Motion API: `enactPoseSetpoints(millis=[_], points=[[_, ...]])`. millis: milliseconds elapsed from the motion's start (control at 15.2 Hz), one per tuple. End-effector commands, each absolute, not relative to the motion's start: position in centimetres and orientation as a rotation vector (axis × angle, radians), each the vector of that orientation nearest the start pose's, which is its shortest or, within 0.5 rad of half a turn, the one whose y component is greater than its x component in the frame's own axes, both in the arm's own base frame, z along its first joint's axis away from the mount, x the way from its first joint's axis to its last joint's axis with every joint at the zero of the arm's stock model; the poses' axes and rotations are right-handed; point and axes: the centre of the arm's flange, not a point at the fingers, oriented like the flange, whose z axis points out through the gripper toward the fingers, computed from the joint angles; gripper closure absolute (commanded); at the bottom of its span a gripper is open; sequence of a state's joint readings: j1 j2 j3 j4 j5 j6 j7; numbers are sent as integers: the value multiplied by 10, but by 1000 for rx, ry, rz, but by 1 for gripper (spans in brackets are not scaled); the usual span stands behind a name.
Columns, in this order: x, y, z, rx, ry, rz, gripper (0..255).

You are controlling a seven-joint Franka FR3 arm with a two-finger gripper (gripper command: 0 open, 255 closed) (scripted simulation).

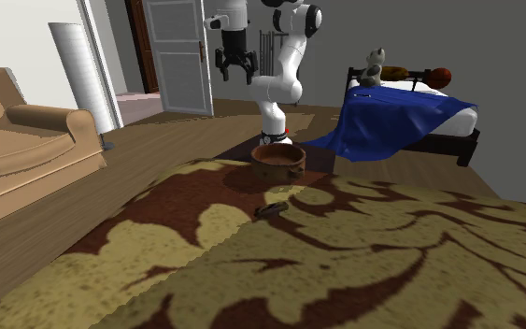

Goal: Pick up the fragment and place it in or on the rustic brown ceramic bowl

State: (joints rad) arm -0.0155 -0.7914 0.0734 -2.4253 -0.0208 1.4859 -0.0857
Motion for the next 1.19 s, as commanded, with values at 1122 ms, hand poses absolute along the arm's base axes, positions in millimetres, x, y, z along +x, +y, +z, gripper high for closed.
enactPoseSetpoints(millis=[1122], points=[[382, 193, 454, -3192, 370, 158, 0]])
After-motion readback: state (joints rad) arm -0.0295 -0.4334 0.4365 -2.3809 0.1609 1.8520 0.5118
